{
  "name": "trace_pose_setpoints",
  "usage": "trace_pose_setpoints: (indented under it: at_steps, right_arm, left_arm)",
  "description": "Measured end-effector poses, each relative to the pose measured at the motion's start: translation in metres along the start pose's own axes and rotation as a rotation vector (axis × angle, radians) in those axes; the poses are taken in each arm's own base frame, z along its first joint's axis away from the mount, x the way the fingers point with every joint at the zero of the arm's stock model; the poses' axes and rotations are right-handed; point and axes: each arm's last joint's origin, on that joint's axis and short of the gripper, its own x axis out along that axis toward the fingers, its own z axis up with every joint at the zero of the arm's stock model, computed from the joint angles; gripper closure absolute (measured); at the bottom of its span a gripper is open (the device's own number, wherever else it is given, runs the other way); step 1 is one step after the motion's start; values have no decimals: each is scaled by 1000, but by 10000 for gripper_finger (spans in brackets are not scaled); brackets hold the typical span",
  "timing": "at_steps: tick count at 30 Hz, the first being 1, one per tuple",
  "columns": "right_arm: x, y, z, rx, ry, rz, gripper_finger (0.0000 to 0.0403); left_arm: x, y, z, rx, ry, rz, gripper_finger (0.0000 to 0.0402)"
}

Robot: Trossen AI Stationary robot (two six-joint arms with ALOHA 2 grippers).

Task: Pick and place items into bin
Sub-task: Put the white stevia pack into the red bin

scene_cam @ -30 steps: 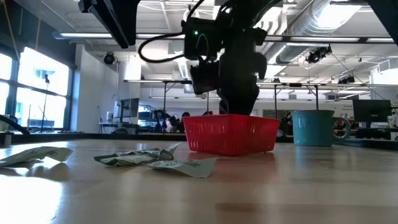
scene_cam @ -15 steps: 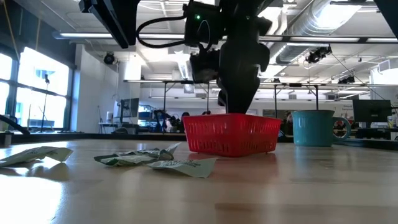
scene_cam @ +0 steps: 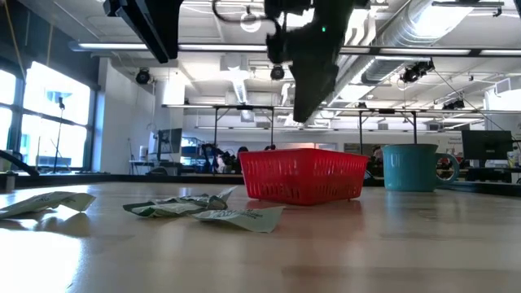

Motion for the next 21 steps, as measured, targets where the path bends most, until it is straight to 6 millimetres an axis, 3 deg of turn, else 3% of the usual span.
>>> trace_pose_setpoints:
  at_steps: [8, 12, 16, 21]
  right_arm:
    - [8, -108, 0, 178, 97, -77, 240]
    - [8, -142, -6, 217, 129, -43, 235]
    - [8, -139, -10, 176, 175, 40, 233]
    - [-7, -102, -15, 3, 215, 100, 231]
  left_arm:
    - [0, -2, 0, -8, 16, -28, 241]
    - [10, -5, 4, -18, 23, -87, 241]
    - [41, -1, 17, 68, 36, -164, 241]
    - [82, 9, 18, 280, 150, -332, 241]
